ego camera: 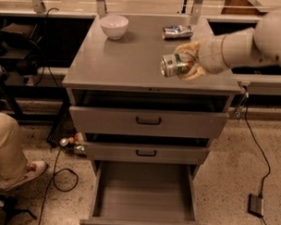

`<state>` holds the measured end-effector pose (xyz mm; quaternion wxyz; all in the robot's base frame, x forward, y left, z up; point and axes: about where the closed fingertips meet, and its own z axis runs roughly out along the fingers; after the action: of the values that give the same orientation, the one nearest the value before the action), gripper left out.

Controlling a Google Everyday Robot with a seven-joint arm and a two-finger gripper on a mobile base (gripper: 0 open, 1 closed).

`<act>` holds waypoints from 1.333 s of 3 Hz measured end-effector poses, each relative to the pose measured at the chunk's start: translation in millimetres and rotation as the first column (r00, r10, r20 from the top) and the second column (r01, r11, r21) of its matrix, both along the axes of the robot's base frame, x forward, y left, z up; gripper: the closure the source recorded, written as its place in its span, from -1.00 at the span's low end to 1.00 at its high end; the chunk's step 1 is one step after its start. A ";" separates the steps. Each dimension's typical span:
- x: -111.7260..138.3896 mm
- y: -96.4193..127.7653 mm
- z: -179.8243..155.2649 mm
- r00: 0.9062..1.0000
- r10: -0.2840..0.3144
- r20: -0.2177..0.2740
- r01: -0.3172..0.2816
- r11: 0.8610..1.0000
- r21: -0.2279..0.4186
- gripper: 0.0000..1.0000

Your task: Pick 7up can from bottom drawer and place on counter

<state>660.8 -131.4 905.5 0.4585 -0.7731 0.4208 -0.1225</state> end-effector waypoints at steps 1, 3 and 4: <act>40.8 15.2 6.4 0.993 0.092 -0.075 -0.099 0.990 -0.097 1.00; 62.0 54.7 16.1 0.961 0.230 -0.153 -0.263 0.932 -0.249 1.00; 72.9 75.9 6.1 0.950 0.261 -0.170 -0.302 0.907 -0.295 1.00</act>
Offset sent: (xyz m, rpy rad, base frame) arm 0.0685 0.0374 0.0397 -0.2969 0.1508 0.2834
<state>733.7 -55.5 911.6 0.3134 -0.8955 0.3079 -0.0716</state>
